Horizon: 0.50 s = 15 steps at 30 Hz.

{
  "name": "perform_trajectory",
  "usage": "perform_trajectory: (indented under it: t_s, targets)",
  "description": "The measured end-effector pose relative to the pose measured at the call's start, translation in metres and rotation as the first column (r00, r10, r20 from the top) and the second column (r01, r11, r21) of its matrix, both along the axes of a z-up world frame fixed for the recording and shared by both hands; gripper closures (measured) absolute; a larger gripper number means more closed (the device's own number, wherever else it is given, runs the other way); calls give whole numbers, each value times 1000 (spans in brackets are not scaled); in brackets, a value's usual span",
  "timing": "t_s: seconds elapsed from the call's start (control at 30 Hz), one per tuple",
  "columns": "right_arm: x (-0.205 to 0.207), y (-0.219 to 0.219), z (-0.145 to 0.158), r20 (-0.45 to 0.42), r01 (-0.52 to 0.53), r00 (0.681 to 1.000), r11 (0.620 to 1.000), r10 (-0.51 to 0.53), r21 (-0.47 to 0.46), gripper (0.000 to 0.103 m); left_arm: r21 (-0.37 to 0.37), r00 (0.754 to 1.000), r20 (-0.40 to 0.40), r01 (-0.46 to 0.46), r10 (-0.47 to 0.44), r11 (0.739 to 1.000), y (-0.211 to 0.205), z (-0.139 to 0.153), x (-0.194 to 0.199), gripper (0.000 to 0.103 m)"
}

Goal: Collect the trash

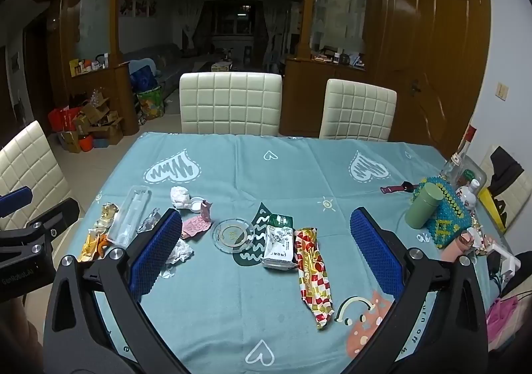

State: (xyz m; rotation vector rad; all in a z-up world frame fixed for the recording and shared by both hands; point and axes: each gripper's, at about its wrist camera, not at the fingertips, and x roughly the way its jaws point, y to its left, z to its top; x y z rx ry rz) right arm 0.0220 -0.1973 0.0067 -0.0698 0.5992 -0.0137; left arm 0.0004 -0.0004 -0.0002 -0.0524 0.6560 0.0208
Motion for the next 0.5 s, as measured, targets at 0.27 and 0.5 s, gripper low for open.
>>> perform_trajectory:
  t_s: [0.27, 0.5]
  targets:
    - [1, 1, -6, -4, 3, 1000, 1000, -3, -1, 3, -3, 1000, -4, 12, -12, 1000, -3, 0, -1, 7]
    - [3, -2, -6, -8, 5, 1000, 1000, -5, 4, 3, -6, 1000, -15, 23, -23, 1000, -5, -5, 6, 7]
